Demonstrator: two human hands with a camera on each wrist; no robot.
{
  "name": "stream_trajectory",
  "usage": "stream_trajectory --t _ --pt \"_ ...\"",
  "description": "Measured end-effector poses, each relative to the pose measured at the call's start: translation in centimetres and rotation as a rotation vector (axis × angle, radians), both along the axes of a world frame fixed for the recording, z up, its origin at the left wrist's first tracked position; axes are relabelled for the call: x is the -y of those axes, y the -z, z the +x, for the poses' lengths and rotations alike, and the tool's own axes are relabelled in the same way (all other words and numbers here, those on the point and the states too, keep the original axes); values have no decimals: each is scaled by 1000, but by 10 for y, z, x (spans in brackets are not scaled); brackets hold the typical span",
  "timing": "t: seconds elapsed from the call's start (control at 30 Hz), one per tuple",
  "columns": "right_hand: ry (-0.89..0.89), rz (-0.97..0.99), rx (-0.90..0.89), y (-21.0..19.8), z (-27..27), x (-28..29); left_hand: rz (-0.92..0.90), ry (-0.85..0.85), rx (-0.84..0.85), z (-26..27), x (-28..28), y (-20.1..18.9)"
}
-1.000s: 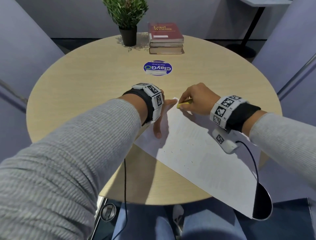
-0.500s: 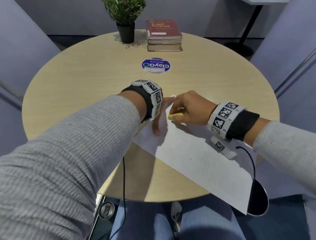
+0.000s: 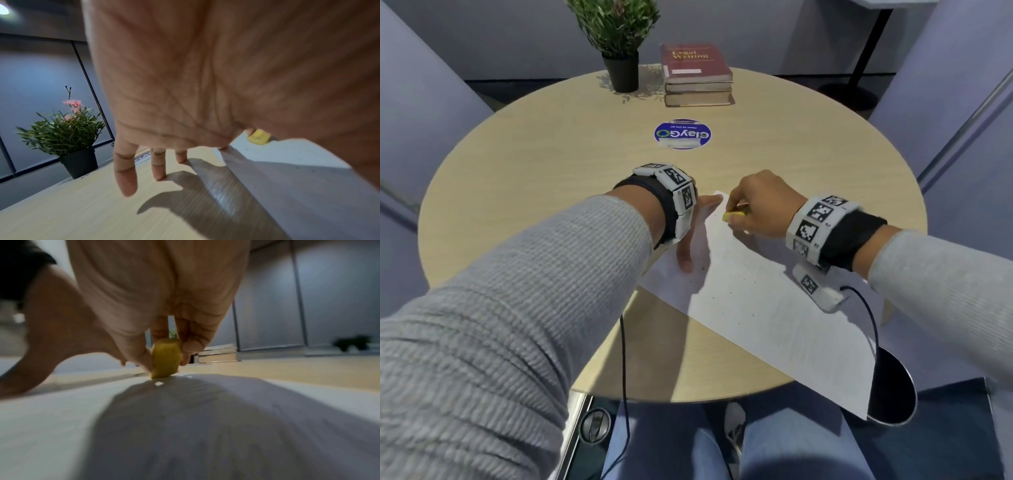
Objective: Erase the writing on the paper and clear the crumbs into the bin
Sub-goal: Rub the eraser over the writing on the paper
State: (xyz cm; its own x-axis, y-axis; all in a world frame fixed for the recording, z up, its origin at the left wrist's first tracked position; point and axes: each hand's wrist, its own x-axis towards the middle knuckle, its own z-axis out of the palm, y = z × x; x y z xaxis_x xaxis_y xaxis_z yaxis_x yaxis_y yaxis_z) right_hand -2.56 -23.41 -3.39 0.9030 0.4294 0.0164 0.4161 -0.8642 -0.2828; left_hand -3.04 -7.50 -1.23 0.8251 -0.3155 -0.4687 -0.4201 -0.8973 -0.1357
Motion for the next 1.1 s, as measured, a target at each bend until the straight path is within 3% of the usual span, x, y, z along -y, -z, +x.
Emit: stream_trajectory --t 0.13,0.3,0.47,0.63,0.77,0.93,1.1 --pt "-186 57 -92 -1 -22 -9 -30 -48 -17 -1 -1 -6" --pt "89 32 -11 0 2 -1 113 45 -39 0 2 -3" --pt "-186 59 -81 1 -31 -14 146 31 4 0 1 -7" --pt "25 62 -39 2 -5 -2 103 41 4 -3 1 -4" --pt "-278 75 -118 2 -37 -16 149 69 2 0 -1 -2" --pt "-90 68 -50 0 -13 -5 140 51 -31 -3 2 -10" --pt "-273 89 -141 -2 -34 -12 68 -12 10 -1 -3 -5"
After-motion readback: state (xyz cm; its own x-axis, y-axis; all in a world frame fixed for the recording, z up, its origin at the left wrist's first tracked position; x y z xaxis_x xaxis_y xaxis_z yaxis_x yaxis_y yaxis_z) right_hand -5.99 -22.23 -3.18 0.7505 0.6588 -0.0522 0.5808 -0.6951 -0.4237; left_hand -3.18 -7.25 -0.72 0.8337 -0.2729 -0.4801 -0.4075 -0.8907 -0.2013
